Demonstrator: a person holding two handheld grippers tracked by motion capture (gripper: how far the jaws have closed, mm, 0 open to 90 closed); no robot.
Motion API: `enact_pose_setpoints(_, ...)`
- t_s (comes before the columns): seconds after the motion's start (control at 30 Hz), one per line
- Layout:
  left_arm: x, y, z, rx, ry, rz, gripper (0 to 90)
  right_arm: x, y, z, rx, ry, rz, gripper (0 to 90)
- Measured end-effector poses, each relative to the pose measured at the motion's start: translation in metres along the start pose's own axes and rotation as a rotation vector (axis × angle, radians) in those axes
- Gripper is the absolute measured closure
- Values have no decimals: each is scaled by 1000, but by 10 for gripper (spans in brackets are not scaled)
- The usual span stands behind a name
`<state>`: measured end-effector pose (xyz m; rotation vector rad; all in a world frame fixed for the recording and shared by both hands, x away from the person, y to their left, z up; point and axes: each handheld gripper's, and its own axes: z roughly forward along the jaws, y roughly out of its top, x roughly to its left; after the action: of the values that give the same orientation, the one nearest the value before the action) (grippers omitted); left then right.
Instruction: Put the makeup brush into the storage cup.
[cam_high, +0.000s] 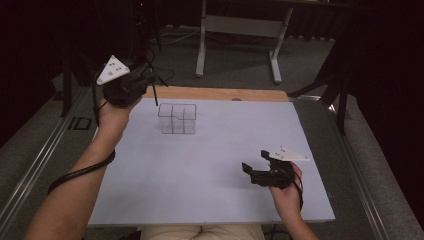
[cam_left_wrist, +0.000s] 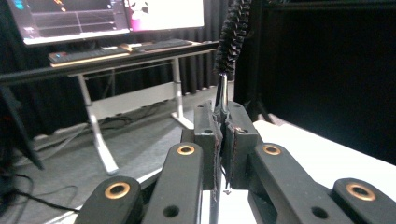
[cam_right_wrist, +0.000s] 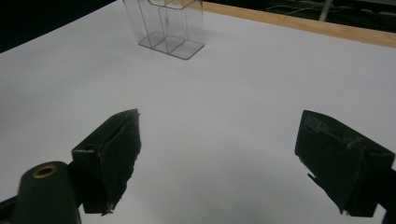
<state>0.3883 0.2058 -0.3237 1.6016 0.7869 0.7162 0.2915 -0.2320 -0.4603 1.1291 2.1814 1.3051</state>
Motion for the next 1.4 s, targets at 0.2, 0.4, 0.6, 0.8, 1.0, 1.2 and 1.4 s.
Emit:
enact_pose_setpoints(0.2,4,7,11,14,6,41,862,0,0,0,0,2,1,143)
enact_pose_setpoints(0.4,9,8,26,18,12,25,862,1,0,0,-1,11,8,143)
enact_pose_setpoints(0.6,12,4,39,19,21,23,861,1,0,0,-7,15,12,143)
enact_pose_setpoints(0.8,16,-4,50,33,28,12,861,2,0,0,-9,9,11,143)
enact_pose_setpoints(1.0,21,-15,54,33,52,10,860,0,-1,-1,-10,3,18,143)
enact_pose_setpoints(1.2,28,-25,57,31,48,-26,860,0,-1,0,-9,4,15,144)
enact_pose_setpoints(1.4,30,-38,64,43,55,-43,860,0,-1,0,-6,6,17,143)
